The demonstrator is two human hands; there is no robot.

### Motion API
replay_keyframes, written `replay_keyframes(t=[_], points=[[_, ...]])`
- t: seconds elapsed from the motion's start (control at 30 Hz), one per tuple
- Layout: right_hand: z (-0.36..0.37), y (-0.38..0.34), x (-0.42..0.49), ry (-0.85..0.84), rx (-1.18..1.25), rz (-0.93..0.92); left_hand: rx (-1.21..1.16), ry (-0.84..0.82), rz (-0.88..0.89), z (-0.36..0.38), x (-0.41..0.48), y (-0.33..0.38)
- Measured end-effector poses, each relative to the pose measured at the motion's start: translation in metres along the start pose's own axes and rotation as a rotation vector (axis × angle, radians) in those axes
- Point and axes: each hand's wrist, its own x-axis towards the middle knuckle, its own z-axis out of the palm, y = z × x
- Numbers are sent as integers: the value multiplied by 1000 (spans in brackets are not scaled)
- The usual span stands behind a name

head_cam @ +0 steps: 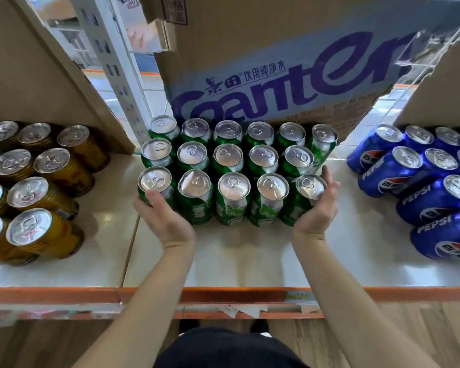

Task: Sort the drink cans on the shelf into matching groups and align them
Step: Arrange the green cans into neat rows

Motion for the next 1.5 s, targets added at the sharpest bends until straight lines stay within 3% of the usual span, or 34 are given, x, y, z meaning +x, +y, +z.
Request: replay_keyframes(t=[0.1, 0.2, 0.33, 0.47, 0.63, 0.97, 1.13, 1.4, 1.5], points=[[8, 7, 6, 111, 53, -59, -8, 104, -14, 15, -4, -2], [11, 5, 6, 127, 42, -56, 63, 86, 11, 11, -2, -12], [0, -2, -6, 51, -87, -109, 130, -196, 101, -10, -9, -9], [-25, 8, -43, -242, -330, -155, 257, -429, 93, -39, -20, -4], [-15, 20, -55, -206, -474, -98, 476, -349, 59, -36, -23, -2], [-13, 11, -65, -215, -587, -65, 498, -336, 113, -29, -31, -6], [2, 16, -65, -130, -481, -80, 470, -333, 90, -27, -32, -6], [-24, 3, -64, -252, -568, -103, 523, -422, 171, -31, -39, -1], [-28, 2, -59, -209, -559, -156, 528, -429, 203, -28, -43, 0]])
